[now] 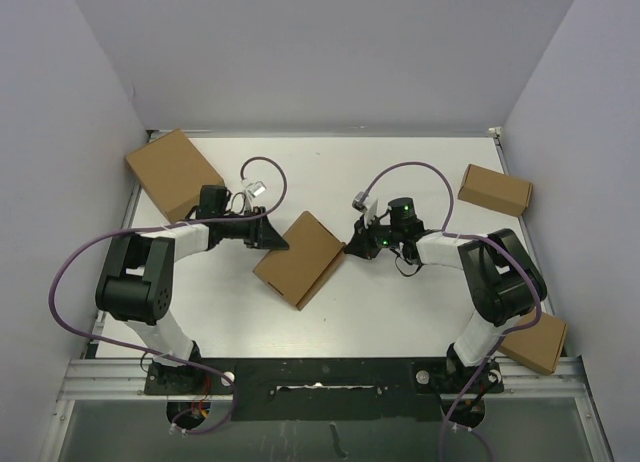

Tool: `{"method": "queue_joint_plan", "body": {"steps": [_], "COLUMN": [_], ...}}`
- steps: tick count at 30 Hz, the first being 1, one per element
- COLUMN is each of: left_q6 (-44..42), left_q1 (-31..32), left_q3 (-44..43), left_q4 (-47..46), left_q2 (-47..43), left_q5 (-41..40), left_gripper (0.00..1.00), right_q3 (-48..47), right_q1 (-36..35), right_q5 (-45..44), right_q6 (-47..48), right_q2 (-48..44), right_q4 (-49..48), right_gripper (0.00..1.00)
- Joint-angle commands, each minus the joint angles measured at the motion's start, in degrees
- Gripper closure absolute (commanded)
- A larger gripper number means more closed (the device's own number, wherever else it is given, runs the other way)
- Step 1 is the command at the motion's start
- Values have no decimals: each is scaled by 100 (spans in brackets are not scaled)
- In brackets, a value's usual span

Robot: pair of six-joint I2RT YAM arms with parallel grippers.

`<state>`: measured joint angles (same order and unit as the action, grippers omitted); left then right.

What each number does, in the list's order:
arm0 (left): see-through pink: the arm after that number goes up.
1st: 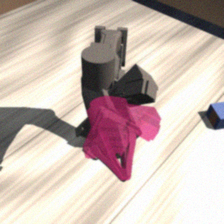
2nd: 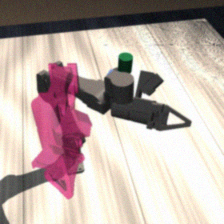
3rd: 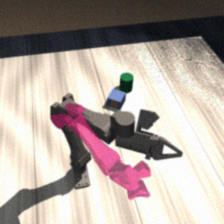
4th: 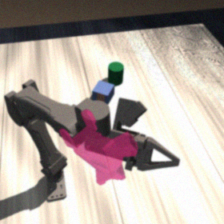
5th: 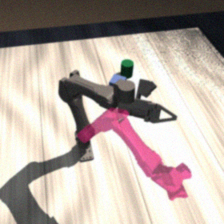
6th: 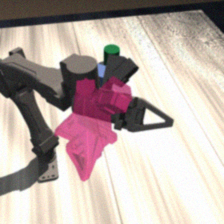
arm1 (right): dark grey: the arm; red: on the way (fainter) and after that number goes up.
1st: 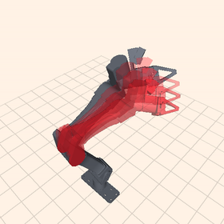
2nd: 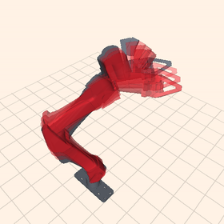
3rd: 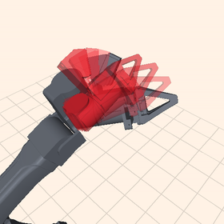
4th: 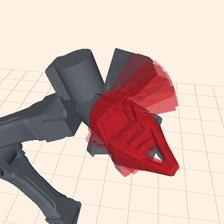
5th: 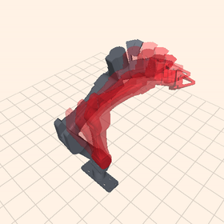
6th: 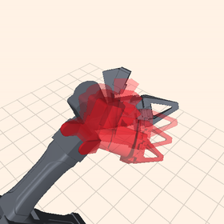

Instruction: Fold the paper box

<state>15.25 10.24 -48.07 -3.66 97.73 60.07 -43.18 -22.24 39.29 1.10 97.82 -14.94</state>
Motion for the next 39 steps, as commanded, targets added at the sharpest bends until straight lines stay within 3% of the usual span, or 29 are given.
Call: {"method": "queue_joint_plan", "body": {"steps": [1,23,33,39], "left_q6": [-34,135,-179,-263], "left_q1": [-123,-343,-86,-59], "left_q3": [50,4,-169,-208], "left_q4": [-415,-498,-70,52], "left_q2": [164,415,425,400], "left_q5": [-427,-249,-264,-277], "left_gripper": [86,86,87,87], "right_q3": [-6,-161,-259,-182], "right_q1": [-114,-78,182,489], "right_q5": [272,315,667,973], "right_q6": [-16,-136,-546,-877], "right_q2": [-123,55,280,258], "right_q4": [-385,-206,-735,-1122], "right_gripper": [100,99,90,76]}}
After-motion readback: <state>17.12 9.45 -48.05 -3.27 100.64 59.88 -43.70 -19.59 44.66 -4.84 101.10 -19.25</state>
